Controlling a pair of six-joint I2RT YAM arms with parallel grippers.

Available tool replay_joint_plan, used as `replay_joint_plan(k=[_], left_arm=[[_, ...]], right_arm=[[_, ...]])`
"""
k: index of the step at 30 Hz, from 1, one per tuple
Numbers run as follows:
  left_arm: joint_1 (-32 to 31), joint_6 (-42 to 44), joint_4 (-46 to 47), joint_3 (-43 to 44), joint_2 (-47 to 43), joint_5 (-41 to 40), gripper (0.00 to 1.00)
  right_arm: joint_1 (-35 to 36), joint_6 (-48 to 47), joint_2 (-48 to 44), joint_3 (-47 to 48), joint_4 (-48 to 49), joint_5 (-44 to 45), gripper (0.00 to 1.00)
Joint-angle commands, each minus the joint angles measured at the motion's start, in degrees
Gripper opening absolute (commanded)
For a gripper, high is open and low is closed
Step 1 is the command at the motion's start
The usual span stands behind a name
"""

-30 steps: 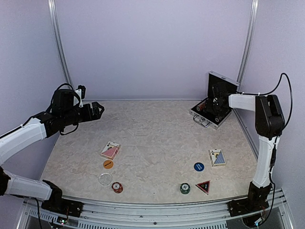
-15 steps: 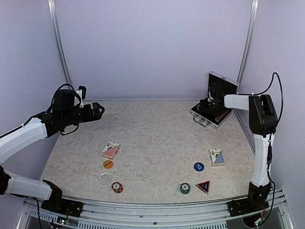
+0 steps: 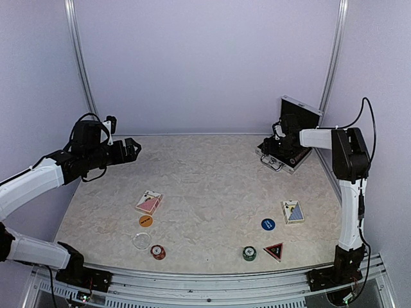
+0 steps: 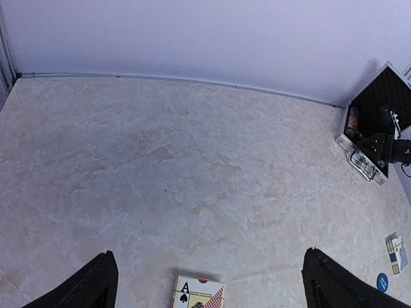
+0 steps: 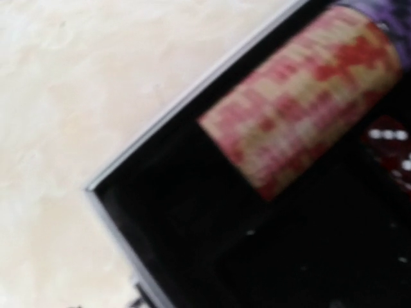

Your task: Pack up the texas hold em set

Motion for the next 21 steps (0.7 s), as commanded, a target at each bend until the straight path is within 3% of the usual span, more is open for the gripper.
replay_joint_plan(k=[1,21], left_arm=[[-0.12,0.96,0.99,-0.13,0.26,-0.44,0.99],[0.02,0.96,0.83,-0.27,0.43,-0.34,0.99]], right_arm=[[0.59,-3.13,2.01,1.51,0.50,-5.32,0.82],[4.22,-8.54,4.12,2.03,-0.13,-14.93,0.80]])
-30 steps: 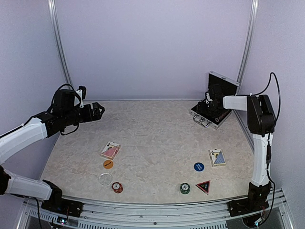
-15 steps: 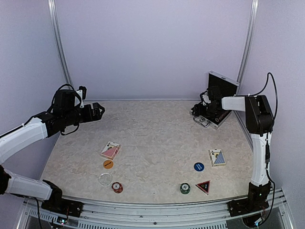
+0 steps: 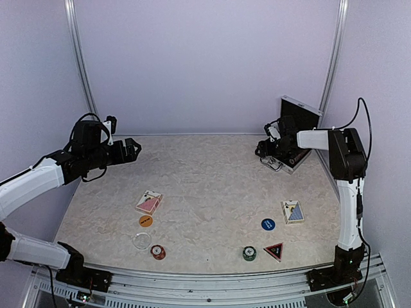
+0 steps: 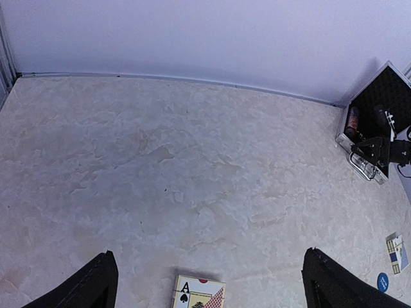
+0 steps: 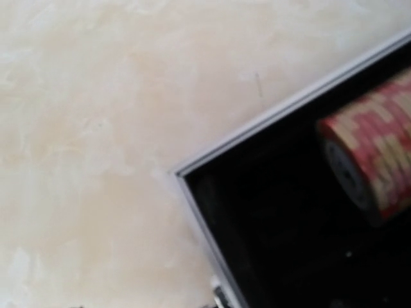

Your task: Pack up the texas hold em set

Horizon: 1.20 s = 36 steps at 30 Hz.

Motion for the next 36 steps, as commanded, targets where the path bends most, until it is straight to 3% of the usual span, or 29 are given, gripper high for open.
replay_joint_plan(k=[1,36], left_arm=[[0.01,0.89,0.81,-0.20,0.32,-0.34,0.99],[0.26,0.72,0.81,-0.46,-0.11,0.33,0.99]], right_arm=[[3.80,-1.85,2.11,0.99,-1.50,-7.05,0.80],[16.68,-8.65,1.90,-1.68,-2.77,-10.87,0.74]])
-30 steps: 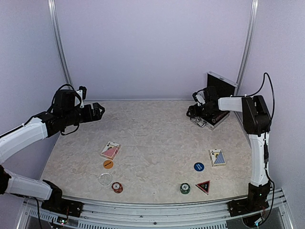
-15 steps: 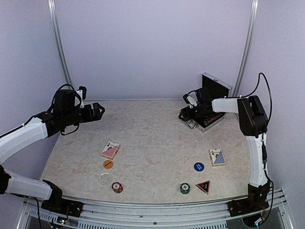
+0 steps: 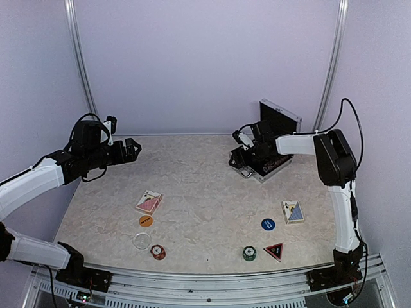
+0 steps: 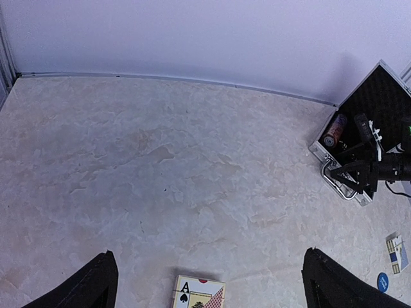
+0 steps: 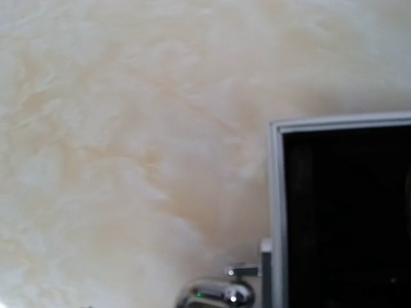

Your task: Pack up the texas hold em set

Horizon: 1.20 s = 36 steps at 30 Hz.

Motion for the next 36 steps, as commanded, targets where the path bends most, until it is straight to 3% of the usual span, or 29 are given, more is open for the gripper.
replay_joint_plan(k=[1,36], left_arm=[[0.28,0.67,0.83,-0.52,-0.05,0.29,0.99],[1.00,0.51,1.01,-0.38,-0.11,1.43,0.99]], right_arm=[[5.27,-0.48,0.72,-1.70,-3.64,-6.35,0.74],[22.49,-6.46,0.33,5.30,-9.76,-6.53,0.74]])
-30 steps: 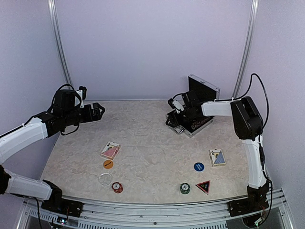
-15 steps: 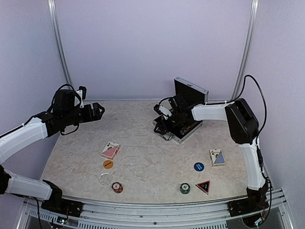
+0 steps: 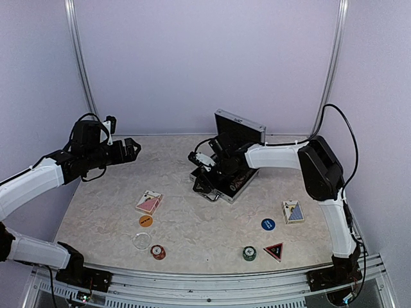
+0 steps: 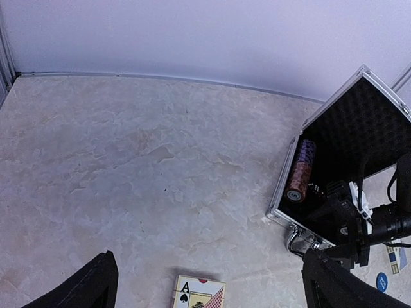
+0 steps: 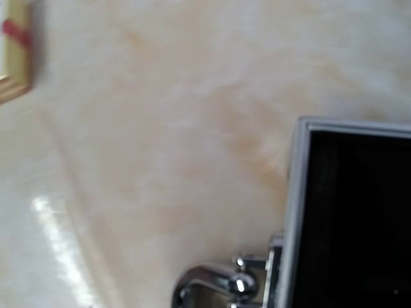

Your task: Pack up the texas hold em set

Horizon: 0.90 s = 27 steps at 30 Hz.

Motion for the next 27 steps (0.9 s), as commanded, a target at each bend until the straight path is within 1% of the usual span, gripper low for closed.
replay_joint_plan(k=[1,8,13,19,23,27], left_arm=[[0.44,0.56,0.93,-0.40,-0.11,0.71,0.99],[0.42,0.54,0.92,-0.51,-0.38,0.70,0.99],[0.46,0.26,0.70,-0.49,-0.54,0.57,0.99],[0.46,0.20,0.41,-0.36,-0.13,0.61,0.99],[0.36,0.12,0.55,-0.38,0.01,0.91,0.99],[0.17,-0.01,0.50,-0.43,0.48,1.19,0.99]], right_arm=[[4.06,-1.47,0.21,2.33,-2.50,-5.33,0.74],[4.94,-1.61,-0.11,2.89,-3.52,-3.06,0.75],[4.93,-1.40,-1.84,1.35,-3.28,-0.68,0.77],[4.34,2.77,-7.01,-0.92,-2.20,9.01,0.87],[3.32,6.86,-11.91,-4.66,-0.37,10.55,0.89],[3.02,9.65,-17.79,-9.79,1.80,10.02,0.89]])
